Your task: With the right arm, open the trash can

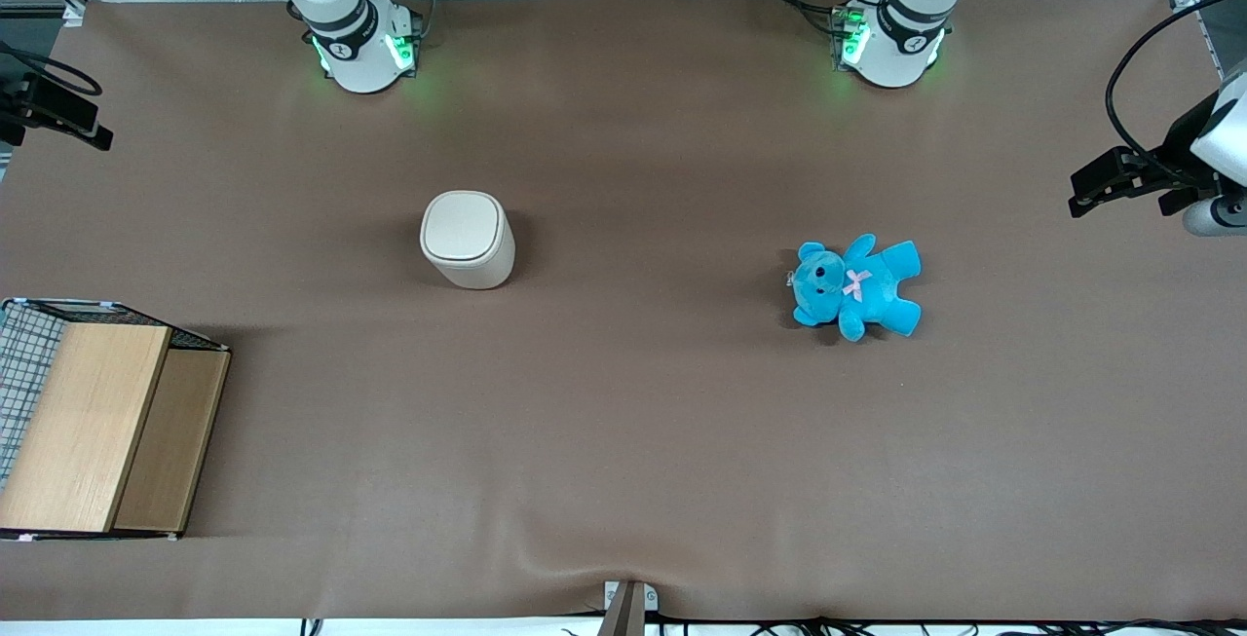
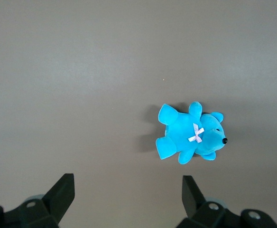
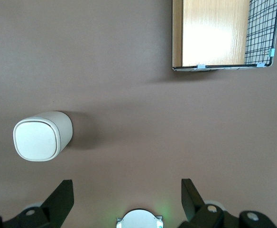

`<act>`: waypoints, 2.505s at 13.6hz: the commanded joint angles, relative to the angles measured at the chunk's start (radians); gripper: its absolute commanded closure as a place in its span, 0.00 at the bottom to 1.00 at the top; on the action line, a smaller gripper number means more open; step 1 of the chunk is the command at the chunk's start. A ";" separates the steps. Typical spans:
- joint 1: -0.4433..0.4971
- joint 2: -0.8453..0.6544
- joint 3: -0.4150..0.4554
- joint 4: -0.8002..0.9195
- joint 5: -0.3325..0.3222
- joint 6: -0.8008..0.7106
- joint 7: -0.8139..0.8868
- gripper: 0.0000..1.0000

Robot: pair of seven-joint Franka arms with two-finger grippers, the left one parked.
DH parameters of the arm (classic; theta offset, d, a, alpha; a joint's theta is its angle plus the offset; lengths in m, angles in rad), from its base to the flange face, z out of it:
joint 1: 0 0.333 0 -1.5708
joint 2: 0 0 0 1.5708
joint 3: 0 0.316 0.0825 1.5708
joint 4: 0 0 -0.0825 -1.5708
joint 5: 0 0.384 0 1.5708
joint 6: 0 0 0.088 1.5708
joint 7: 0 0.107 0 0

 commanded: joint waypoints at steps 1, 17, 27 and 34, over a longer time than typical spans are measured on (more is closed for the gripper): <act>0.000 0.009 0.002 0.023 -0.008 -0.003 0.014 0.00; 0.173 0.097 0.006 -0.092 0.114 -0.060 0.124 0.26; 0.342 0.186 0.006 -0.307 0.134 0.173 0.293 1.00; 0.411 0.209 0.006 -0.470 0.159 0.376 0.384 1.00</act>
